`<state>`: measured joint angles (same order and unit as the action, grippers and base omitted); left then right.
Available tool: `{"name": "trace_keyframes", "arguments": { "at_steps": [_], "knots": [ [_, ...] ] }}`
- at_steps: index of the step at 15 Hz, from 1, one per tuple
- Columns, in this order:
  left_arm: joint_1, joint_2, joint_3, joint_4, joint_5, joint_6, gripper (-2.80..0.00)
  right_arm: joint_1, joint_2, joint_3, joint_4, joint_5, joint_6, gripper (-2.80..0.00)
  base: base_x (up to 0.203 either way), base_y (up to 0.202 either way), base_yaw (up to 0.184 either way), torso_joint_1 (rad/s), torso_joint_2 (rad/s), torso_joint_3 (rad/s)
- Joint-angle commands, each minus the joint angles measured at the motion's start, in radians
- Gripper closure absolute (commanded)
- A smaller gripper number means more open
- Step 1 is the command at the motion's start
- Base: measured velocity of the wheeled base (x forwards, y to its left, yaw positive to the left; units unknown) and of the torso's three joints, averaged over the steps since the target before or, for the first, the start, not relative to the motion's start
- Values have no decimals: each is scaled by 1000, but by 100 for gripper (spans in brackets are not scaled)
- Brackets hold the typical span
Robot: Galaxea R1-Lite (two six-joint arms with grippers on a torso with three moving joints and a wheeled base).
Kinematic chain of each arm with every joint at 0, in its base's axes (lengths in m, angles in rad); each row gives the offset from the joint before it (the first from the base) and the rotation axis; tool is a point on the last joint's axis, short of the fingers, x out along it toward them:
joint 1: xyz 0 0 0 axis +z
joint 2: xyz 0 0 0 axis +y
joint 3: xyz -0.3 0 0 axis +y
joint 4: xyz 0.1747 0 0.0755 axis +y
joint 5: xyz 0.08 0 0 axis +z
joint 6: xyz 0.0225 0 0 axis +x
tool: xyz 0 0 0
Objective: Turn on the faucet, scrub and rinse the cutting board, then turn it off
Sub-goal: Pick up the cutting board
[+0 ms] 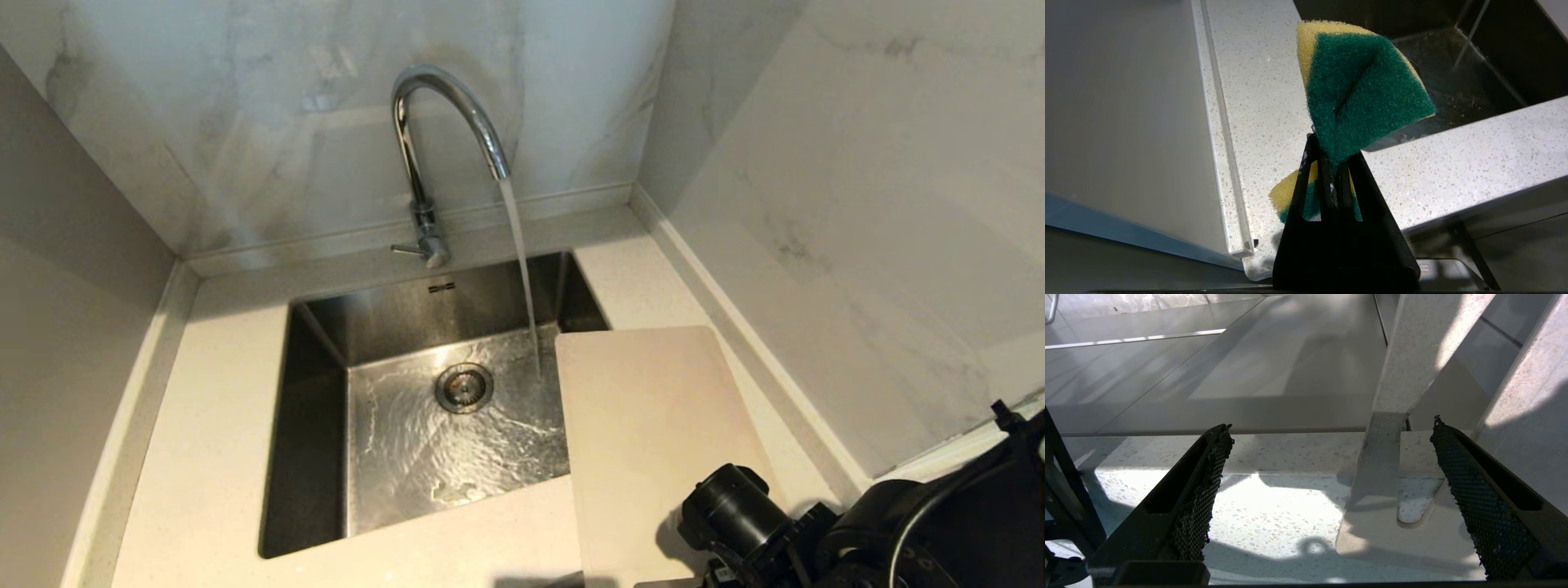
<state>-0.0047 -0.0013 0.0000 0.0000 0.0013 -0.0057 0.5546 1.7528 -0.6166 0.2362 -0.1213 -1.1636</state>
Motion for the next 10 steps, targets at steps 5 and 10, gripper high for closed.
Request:
{"name": "trace_keyframes", "arguments": {
  "at_steps": [5,10],
  "knots": [
    [0,0,2,0,0,0,0,1,50,-10,-29,0,-2,-280,0,0,0,0,0,0],
    [0,0,2,0,0,0,0,2,90,2,-84,2,-4,-280,0,0,0,0,0,0]
  ]
}}
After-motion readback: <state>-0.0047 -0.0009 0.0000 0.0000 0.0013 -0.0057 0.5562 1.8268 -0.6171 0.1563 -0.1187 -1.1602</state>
